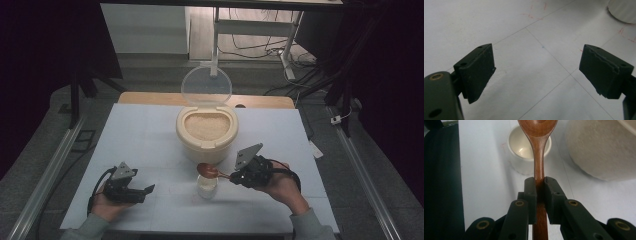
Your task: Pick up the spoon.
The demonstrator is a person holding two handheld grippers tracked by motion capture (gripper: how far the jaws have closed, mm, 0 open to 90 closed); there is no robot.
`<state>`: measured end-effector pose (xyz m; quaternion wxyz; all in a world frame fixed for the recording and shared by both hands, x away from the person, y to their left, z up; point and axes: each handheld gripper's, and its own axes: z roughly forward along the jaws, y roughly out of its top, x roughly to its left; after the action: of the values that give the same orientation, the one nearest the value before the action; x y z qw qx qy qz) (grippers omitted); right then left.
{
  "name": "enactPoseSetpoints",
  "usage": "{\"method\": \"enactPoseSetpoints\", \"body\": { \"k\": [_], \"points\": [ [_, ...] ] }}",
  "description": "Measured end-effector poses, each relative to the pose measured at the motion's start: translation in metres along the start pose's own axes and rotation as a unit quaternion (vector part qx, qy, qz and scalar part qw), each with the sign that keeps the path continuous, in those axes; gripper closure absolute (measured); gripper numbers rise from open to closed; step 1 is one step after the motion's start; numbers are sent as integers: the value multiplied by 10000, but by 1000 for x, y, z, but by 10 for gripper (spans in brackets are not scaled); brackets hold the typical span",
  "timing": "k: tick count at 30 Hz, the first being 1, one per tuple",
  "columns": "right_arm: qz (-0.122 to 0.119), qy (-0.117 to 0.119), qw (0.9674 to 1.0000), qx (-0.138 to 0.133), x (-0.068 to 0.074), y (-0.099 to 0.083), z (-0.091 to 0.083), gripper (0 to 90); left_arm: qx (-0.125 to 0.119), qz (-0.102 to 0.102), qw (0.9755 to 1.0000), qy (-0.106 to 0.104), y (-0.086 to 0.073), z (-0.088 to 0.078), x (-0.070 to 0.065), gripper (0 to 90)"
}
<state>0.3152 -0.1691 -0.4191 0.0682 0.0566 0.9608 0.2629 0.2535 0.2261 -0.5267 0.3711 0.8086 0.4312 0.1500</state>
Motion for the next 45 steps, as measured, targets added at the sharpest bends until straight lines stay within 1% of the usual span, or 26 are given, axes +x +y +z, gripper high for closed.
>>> {"method": "enactPoseSetpoints", "body": {
  "k": [2, 6, 9, 12, 14, 16, 19, 22, 26, 28, 32, 33, 34, 35, 36, 37, 39, 42, 43, 45],
  "points": [
    [-51, 13, 10000, 3, 1, 3, 1, 796, -11, 9, 10000, -3, 0, 0, 0, 127],
    [-78, 55, 10000, -23, 2, 7, 4, 796, -37, 23, 10000, -8, 2, -2, -2, 127],
    [-84, 41, 10000, -8, 2, 8, 5, 796, -106, 86, 9999, -34, 6, -5, -5, 129],
    [-113, 49, 9999, -1, 2, 9, 5, 796, -185, 209, 9995, -120, 15, -10, -11, 134],
    [-124, 51, 9999, -25, 3, 10, 5, 796, -295, 320, 9988, -211, 25, -16, -18, 140],
    [-137, 59, 9999, -35, 3, 12, 5, 796, -426, 486, 9974, -334, 38, -22, -27, 144],
    [-145, 84, 9999, -27, 3, 13, 7, 796, -556, 764, 9942, -507, 58, -28, -43, 152],
    [-178, 52, 9998, -13, 5, 16, 7, 796, -588, 1027, 9909, -648, 73, -31, -58, 159],
    [-195, 67, 9998, -12, 5, 18, 8, 796, -591, 1302, 9866, -791, 90, -30, -75, 162],
    [-197, 63, 9998, -12, 5, 18, 8, 796, -591, 1369, 9852, -847, 98, -27, -79, 162],
    [-248, 78, 9997, -12, 6, 20, 9, 796, -543, 1411, 9840, -945, 110, -20, -86, 162],
    [-223, 87, 9997, -12, 6, 20, 10, 796, -538, 1423, 9837, -961, 113, -18, -88, 162],
    [-227, 87, 9997, -23, 6, 21, 11, 796, -530, 1420, 9840, -935, 115, -17, -90, 144],
    [-228, 75, 9997, -10, 7, 21, 11, 796, -532, 1407, 9845, -899, 117, -16, -92, 144],
    [-227, 90, 9997, -12, 7, 21, 11, 796, -532, 1448, 9839, -908, 119, -15, -94, 147],
    [-240, 93, 9997, -26, 7, 22, 12, 796, -538, 1492, 9826, -964, 121, -14, -96, 173],
    [-278, 84, 9996, -17, 7, 24, 12, 796, -548, 1563, 9807, -1037, 126, -13, -101, 185],
    [-298, 86, 9995, 2, 8, 26, 12, 796, -533, 1701, 9781, -1077, 132, -13, -107, 199],
    [-323, 93, 9994, -15, 10, 28, 13, 796, -497, 1774, 9766, -1108, 133, -12, -109, 229],
    [-338, 92, 9994, -5, 10, 29, 14, 796, -406, 1897, 9742, -1152, 136, -10, -113, 243]
  ]
}}
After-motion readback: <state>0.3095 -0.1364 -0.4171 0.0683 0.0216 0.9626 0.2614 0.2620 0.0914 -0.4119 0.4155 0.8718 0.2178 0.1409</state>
